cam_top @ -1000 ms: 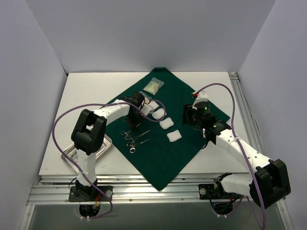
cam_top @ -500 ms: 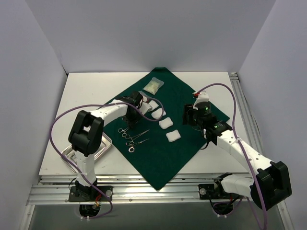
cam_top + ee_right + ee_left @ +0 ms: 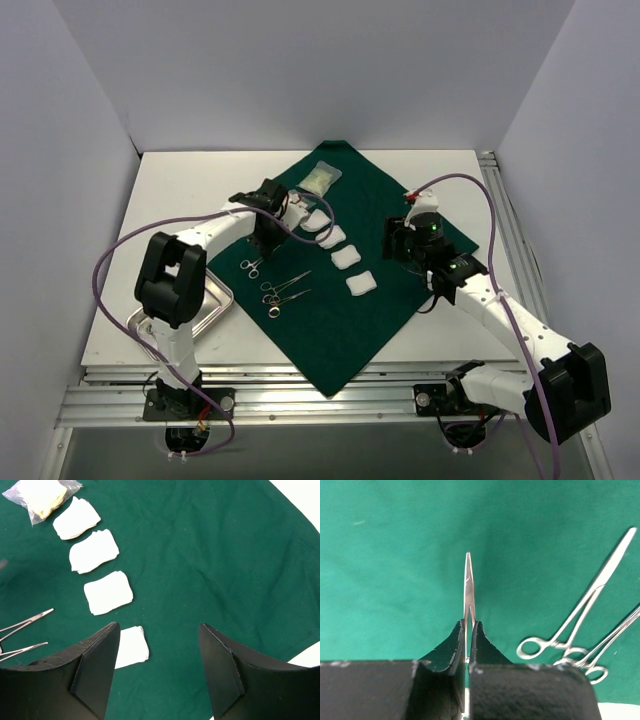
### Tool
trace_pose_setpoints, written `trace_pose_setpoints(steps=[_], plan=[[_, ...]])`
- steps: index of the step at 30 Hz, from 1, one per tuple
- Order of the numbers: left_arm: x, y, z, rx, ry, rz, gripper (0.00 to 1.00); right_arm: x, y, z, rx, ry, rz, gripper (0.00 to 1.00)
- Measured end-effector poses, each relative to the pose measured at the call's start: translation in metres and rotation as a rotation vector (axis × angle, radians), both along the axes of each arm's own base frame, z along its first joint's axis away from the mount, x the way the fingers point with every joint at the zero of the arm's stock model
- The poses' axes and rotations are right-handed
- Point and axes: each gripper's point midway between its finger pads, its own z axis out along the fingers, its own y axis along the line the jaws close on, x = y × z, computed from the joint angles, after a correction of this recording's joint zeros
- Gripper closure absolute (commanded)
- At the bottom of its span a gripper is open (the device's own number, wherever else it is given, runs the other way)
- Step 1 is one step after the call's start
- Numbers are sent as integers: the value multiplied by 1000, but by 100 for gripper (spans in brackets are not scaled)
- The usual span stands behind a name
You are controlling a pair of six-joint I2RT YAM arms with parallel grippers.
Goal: Prepare the surgical pack
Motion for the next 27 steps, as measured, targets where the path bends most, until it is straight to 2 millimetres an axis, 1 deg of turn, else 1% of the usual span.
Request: trace_pose_setpoints(steps=[2, 4, 6, 8, 10, 11, 13, 15, 16, 18, 20, 23, 27], plan=[[7, 9, 12, -8, -20, 21, 98, -1, 0, 1, 1, -1, 0, 40], [13, 24, 32, -20, -50, 49, 98, -1, 0, 3, 3, -5, 0, 40], [15, 46, 56, -33, -84, 88, 98, -1, 0, 4, 5, -10, 1, 40], [12, 74, 83, -47, -129, 132, 98, -1, 0, 6, 8, -16, 1, 40], [0, 106, 106, -55, -176, 181, 98, -1, 0, 8, 10, -20, 5, 40], [-11, 125, 114, -50, -188, 212, 98, -1, 1, 8, 10, -20, 7, 40], [-36, 158, 119, -34, -186, 265, 98, -1, 3, 9, 16, -19, 17, 40], [-65, 183, 111, -9, -155, 306, 98, 0, 5, 12, 22, -23, 28, 40], [-79, 192, 103, -2, -122, 318, 98, 1, 7, 14, 26, -25, 33, 40], [-107, 204, 84, 15, -53, 332, 98, 3, 10, 20, 35, -33, 41, 41], [-126, 211, 67, 26, 12, 336, 98, 6, 13, 26, 44, -42, 49, 41], [-144, 215, 47, 32, 77, 331, 98, 7, 17, 30, 54, -48, 57, 41], [-153, 224, 27, 35, 114, 343, 98, 6, 17, 33, 61, -46, 58, 41]])
